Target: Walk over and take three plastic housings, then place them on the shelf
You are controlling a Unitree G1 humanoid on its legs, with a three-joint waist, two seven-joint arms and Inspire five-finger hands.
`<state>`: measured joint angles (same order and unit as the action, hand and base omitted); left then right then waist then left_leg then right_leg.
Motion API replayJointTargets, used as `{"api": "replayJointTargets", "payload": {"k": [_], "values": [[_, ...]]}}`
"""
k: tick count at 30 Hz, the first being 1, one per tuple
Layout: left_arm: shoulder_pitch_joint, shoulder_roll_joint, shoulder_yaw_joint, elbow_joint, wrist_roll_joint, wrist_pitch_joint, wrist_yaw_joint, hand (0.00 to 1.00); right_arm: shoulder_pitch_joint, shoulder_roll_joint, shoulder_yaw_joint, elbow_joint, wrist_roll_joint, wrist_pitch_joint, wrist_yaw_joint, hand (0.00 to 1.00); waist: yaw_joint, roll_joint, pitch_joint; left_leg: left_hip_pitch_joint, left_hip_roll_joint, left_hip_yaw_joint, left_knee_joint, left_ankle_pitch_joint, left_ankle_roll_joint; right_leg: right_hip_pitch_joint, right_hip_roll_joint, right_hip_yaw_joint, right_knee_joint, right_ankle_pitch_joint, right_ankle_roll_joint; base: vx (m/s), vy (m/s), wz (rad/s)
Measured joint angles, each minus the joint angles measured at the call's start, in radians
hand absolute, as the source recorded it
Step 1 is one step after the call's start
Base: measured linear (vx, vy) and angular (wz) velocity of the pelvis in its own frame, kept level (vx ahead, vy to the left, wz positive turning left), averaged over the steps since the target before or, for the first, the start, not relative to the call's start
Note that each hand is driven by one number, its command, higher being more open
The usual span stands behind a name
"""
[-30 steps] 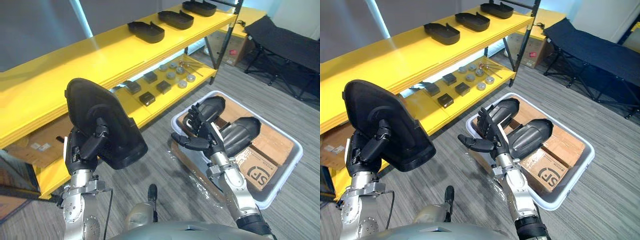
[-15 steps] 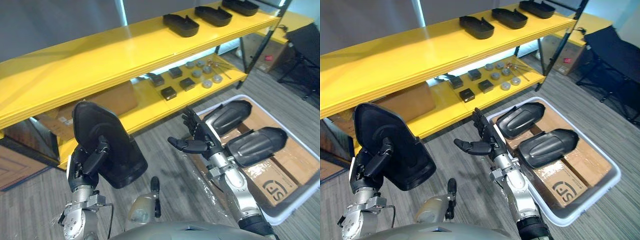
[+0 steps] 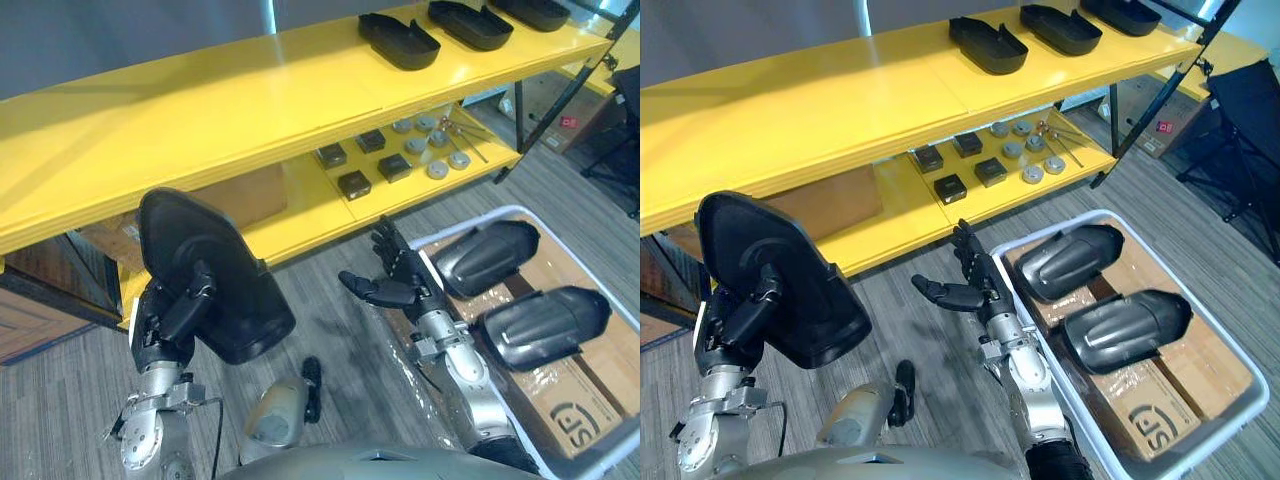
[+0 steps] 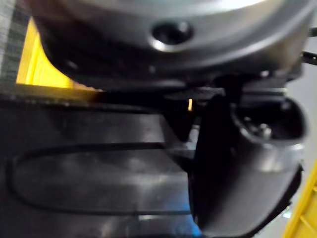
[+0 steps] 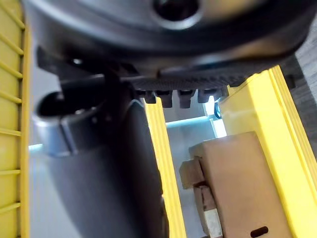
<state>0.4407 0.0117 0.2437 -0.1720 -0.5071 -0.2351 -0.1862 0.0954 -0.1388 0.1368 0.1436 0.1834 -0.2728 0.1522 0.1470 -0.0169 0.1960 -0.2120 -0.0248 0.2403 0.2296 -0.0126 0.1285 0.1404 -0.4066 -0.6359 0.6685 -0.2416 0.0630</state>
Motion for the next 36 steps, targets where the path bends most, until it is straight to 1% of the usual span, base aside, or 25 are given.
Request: {"api": "replayJointTargets", "payload": {"k": [2, 3, 4, 6, 7, 10, 12, 13, 14, 15, 16, 17, 19, 20, 21, 22, 24, 25, 27, 28, 29, 30, 32, 34, 36], "values": [[-0.021, 0.000, -0.010, 0.000, -0.001, 0.000, 0.043, 0.00, -0.004, -0.002, -0.007, -0.004, -0.011, -0.004, -0.014, 1.00, -0.012, 0.016, 0.001, 0.049, 0.001, -0.020, -0.045, -0.009, -0.011, -0.078, 0.042, 0.038, -0.002, -0.069, -0.024, 0.16, 0.073, -0.02], [-0.033, 0.000, -0.029, 0.000, -0.001, 0.000, 0.069, 0.00, 0.000, -0.004, -0.019, -0.010, -0.011, -0.010, -0.018, 1.00, -0.020, 0.036, 0.003, 0.088, 0.001, -0.040, -0.081, -0.004, -0.018, -0.143, 0.074, 0.059, -0.012, -0.089, -0.050, 0.14, 0.073, 0.05], [-0.040, 0.000, -0.039, 0.000, -0.001, 0.000, 0.082, 0.00, 0.005, -0.005, -0.028, -0.017, -0.011, -0.010, -0.019, 1.00, -0.022, 0.047, 0.003, 0.105, 0.001, -0.046, -0.098, -0.003, -0.018, -0.181, 0.089, 0.075, -0.020, -0.090, -0.052, 0.15, 0.078, 0.12], [-0.059, 0.004, -0.058, 0.000, -0.001, 0.000, 0.111, 0.00, 0.024, -0.005, -0.045, -0.061, -0.009, -0.011, -0.022, 1.00, -0.044, 0.064, 0.003, 0.135, -0.002, -0.061, -0.114, -0.005, -0.020, -0.286, 0.118, 0.150, -0.086, -0.073, -0.035, 0.13, 0.046, 0.29], [-0.073, 0.011, -0.067, 0.003, -0.001, -0.001, 0.127, 0.00, 0.042, -0.006, -0.054, -0.096, -0.004, -0.013, -0.021, 1.00, -0.058, 0.066, 0.003, 0.148, -0.009, -0.081, -0.114, -0.010, -0.024, -0.336, 0.128, 0.208, -0.154, -0.031, -0.012, 0.19, -0.026, 0.63], [-0.082, 0.028, -0.074, 0.018, -0.001, -0.001, 0.133, 0.00, 0.090, -0.011, -0.068, -0.147, 0.001, -0.019, -0.002, 1.00, -0.096, 0.054, 0.003, 0.196, -0.034, -0.158, -0.112, -0.033, -0.043, -0.358, 0.134, 0.293, -0.280, 0.082, 0.021, 0.22, -0.108, 0.80], [-0.085, 0.042, -0.075, 0.019, -0.001, -0.003, 0.133, 0.00, 0.110, -0.023, -0.073, -0.166, 0.001, -0.019, 0.016, 1.00, -0.102, 0.043, -0.002, 0.204, -0.043, -0.207, -0.096, -0.053, -0.054, -0.333, 0.164, 0.373, -0.311, 0.091, 0.017, 0.23, -0.207, 0.98], [-0.089, 0.056, -0.076, 0.019, -0.002, -0.004, 0.133, 0.00, 0.112, -0.028, -0.084, -0.169, 0.001, -0.019, 0.031, 1.00, -0.101, 0.032, -0.008, 0.195, -0.045, -0.222, -0.075, -0.075, -0.064, -0.298, 0.188, 0.396, -0.335, 0.078, -0.001, 0.23, -0.260, 0.99], [-0.093, 0.069, -0.075, 0.024, -0.002, -0.004, 0.133, 0.00, 0.106, -0.036, -0.096, -0.168, 0.014, -0.019, 0.047, 1.00, -0.095, -0.001, -0.028, 0.177, -0.053, -0.213, -0.049, -0.090, -0.071, -0.269, 0.197, 0.391, -0.374, 0.088, 0.001, 0.23, -0.257, 1.00], [-0.096, 0.065, -0.078, 0.032, -0.002, -0.003, 0.137, 0.00, 0.098, -0.047, -0.106, -0.164, 0.025, -0.018, 0.056, 1.00, -0.098, 0.005, -0.028, 0.162, -0.049, -0.202, -0.012, -0.111, -0.062, -0.262, 0.188, 0.375, -0.374, 0.093, 0.001, 0.22, -0.206, 0.97], [-0.086, 0.060, -0.082, 0.033, -0.002, -0.002, 0.142, 0.00, 0.087, -0.071, -0.124, -0.164, 0.047, -0.019, 0.071, 1.00, -0.100, 0.035, -0.034, 0.109, 0.023, -0.134, 0.123, -0.183, -0.073, -0.253, 0.198, 0.324, -0.364, 0.117, -0.029, 0.18, -0.144, 0.73], [-0.078, 0.055, -0.082, 0.034, -0.001, 0.000, 0.146, 0.00, 0.080, -0.091, -0.137, -0.161, 0.064, -0.018, 0.079, 1.00, -0.096, 0.063, -0.027, 0.097, 0.063, -0.124, 0.185, -0.224, -0.120, -0.232, 0.216, 0.301, -0.351, 0.119, -0.031, 0.17, -0.117, 0.51], [-0.048, 0.039, -0.078, 0.037, -0.002, 0.005, 0.171, 0.00, 0.079, -0.113, -0.143, -0.149, 0.100, -0.012, 0.100, 1.00, -0.081, 0.094, -0.030, 0.075, 0.109, -0.100, 0.314, -0.238, -0.136, -0.170, 0.249, 0.279, -0.376, 0.111, -0.027, 0.26, -0.116, 0.31], [-0.037, 0.029, -0.076, 0.037, -0.002, 0.007, 0.173, 0.00, 0.074, -0.131, -0.147, -0.147, 0.132, -0.008, 0.113, 1.00, -0.083, 0.113, -0.022, 0.029, 0.168, -0.055, 0.478, -0.217, -0.161, -0.105, 0.272, 0.259, -0.414, 0.106, -0.034, 0.33, -0.118, 0.36], [-0.035, 0.024, -0.071, 0.037, -0.001, 0.010, 0.173, 0.00, 0.069, -0.136, -0.147, -0.147, 0.143, -0.002, 0.124, 1.00, -0.078, 0.114, -0.017, 0.010, 0.192, -0.029, 0.532, -0.209, -0.167, -0.076, 0.275, 0.254, -0.432, 0.107, -0.034, 0.32, -0.100, 0.13], [-0.033, 0.022, -0.069, 0.039, 0.000, 0.018, 0.174, 0.00, 0.064, -0.139, -0.149, -0.145, 0.153, -0.001, 0.135, 1.00, -0.066, 0.109, -0.018, 0.009, 0.226, 0.028, 0.549, -0.222, -0.162, -0.035, 0.271, 0.245, -0.460, 0.110, -0.029, 0.26, -0.042, -0.02], [-0.038, 0.022, -0.081, 0.038, 0.003, 0.018, 0.171, 0.00, 0.041, -0.138, -0.167, -0.145, 0.159, -0.001, 0.147, 1.00, -0.073, 0.114, -0.026, 0.003, 0.260, 0.064, 0.427, -0.235, -0.154, 0.009, 0.257, 0.233, -0.503, 0.117, -0.017, 0.26, 0.008, 0.07], [-0.043, 0.022, -0.088, 0.038, 0.004, 0.017, 0.169, 0.00, 0.035, -0.136, -0.170, -0.145, 0.160, -0.001, 0.146, 1.00, -0.078, 0.116, -0.026, -0.002, 0.265, 0.065, 0.390, -0.232, -0.161, 0.020, 0.250, 0.231, -0.518, 0.121, -0.011, 0.28, 0.125, 0.17], [-0.054, 0.021, -0.115, 0.034, 0.008, 0.017, 0.168, 0.00, 0.019, -0.132, -0.187, -0.141, 0.158, -0.005, 0.125, 1.00, -0.092, 0.112, -0.025, -0.025, 0.264, 0.053, 0.275, -0.186, -0.206, 0.043, 0.209, 0.227, -0.540, 0.136, 0.013, 0.25, 0.162, 0.13], [-0.052, 0.018, -0.137, 0.025, 0.012, 0.017, 0.160, 0.00, 0.013, -0.138, -0.197, -0.134, 0.158, -0.011, 0.095, 1.00, -0.098, 0.122, -0.030, -0.014, 0.253, 0.030, 0.149, -0.102, -0.228, 0.046, 0.196, 0.225, -0.538, 0.144, 0.027, 0.27, 0.284, -0.09], [-0.045, 0.013, -0.153, 0.005, 0.027, 0.017, 0.151, 0.00, 0.014, -0.142, -0.207, -0.132, 0.159, -0.011, 0.072, 1.00, -0.095, 0.140, -0.038, 0.018, 0.250, 0.005, 0.057, 0.036, -0.226, 0.057, 0.190, 0.232, -0.536, 0.145, 0.053, 0.27, 0.322, -0.19], [-0.047, 0.017, -0.151, -0.002, 0.038, 0.017, 0.139, 0.00, 0.009, -0.131, -0.208, -0.120, 0.159, -0.016, 0.061, 1.00, -0.096, 0.136, -0.043, 0.032, 0.240, 0.007, 0.052, 0.041, -0.207, 0.063, 0.172, 0.239, -0.534, 0.137, 0.078, 0.30, 0.390, -0.27], [-0.061, 0.053, -0.148, -0.036, 0.050, 0.019, 0.128, 0.00, 0.013, -0.070, -0.199, -0.111, 0.164, -0.021, 0.035, 1.00, -0.097, 0.051, -0.044, 0.074, 0.168, 0.058, 0.025, 0.014, -0.178, 0.055, 0.089, 0.230, -0.528, 0.173, 0.095, 0.19, 0.282, -0.29], [-0.060, 0.072, -0.141, -0.069, 0.055, 0.027, 0.113, 0.00, 0.012, -0.041, -0.190, -0.117, 0.171, -0.028, 0.030, 1.00, -0.096, 0.029, -0.046, 0.109, 0.148, 0.096, -0.007, 0.005, -0.161, 0.037, 0.062, 0.226, -0.515, 0.222, 0.093, 0.14, 0.223, -0.42], [-0.060, 0.085, -0.120, -0.111, 0.071, 0.038, 0.081, 0.00, 0.014, -0.022, -0.181, -0.132, 0.171, -0.045, 0.020, 1.00, -0.098, 0.028, -0.046, 0.150, 0.140, 0.131, -0.044, 0.002, -0.154, 0.016, 0.050, 0.225, -0.482, 0.246, 0.088, 0.09, 0.181, -0.48]]}}
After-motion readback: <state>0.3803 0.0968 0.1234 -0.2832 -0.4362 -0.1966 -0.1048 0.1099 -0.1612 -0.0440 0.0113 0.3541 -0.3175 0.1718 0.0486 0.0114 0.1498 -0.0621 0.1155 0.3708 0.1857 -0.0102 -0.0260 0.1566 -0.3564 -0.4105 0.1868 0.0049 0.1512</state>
